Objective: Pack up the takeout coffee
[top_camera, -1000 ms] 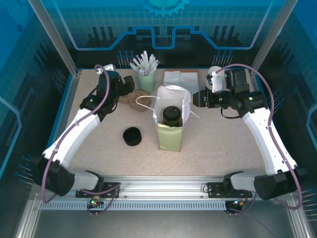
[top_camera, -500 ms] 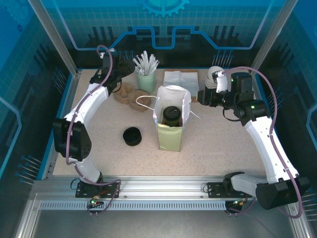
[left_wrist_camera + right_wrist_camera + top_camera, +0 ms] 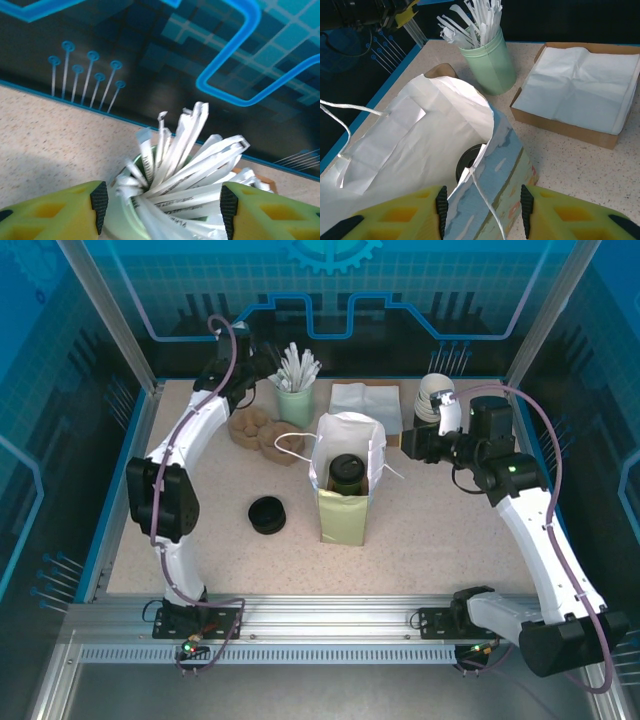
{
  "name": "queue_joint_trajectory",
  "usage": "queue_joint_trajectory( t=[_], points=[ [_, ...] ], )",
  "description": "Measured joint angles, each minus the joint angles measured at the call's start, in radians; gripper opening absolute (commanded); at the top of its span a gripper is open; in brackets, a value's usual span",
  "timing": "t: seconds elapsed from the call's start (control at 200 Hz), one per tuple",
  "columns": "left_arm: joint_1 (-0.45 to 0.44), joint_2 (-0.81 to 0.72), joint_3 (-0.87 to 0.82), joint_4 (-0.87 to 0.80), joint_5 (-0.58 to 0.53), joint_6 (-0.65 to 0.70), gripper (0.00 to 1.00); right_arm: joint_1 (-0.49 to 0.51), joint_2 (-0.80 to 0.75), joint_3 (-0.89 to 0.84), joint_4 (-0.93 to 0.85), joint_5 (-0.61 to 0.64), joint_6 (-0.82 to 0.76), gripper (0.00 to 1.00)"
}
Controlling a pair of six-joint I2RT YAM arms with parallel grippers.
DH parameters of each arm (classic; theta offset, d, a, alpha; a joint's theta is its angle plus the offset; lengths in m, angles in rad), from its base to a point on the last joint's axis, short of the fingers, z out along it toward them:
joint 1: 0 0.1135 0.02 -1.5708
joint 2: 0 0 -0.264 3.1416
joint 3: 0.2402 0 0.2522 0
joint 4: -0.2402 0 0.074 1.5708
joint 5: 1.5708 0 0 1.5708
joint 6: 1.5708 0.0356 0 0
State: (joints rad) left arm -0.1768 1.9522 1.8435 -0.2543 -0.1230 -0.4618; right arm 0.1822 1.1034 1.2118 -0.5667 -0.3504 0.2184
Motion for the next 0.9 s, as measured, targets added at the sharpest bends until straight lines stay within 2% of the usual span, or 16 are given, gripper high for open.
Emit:
queue_joint_trajectory(
  t=[0.18,0.385,0.64,0.83,0.9],
  points=[
    [-0.005,0.056,0.071,0.005,0.054,0.071,0.62,0.000,0.003,0.000,0.019,-0.002,0.000,0.46],
    [-0.006,0.179,0.253,-0.021,0.106,0.210,0.62,0.000,0.035,0.000,0.036,-0.009,0.002,0.46],
    [-0.006,0.240,0.307,-0.039,0.151,0.359,0.62,0.000,0.058,0.000,0.041,-0.024,0.001,0.46],
    [-0.006,0.280,0.334,-0.038,0.203,0.414,0.62,0.000,0.093,0.000,0.051,-0.045,-0.007,0.46],
    [-0.006,0.302,0.358,-0.038,0.212,0.422,0.58,0.000,0.103,0.000,0.052,-0.051,-0.011,0.46]
  ],
)
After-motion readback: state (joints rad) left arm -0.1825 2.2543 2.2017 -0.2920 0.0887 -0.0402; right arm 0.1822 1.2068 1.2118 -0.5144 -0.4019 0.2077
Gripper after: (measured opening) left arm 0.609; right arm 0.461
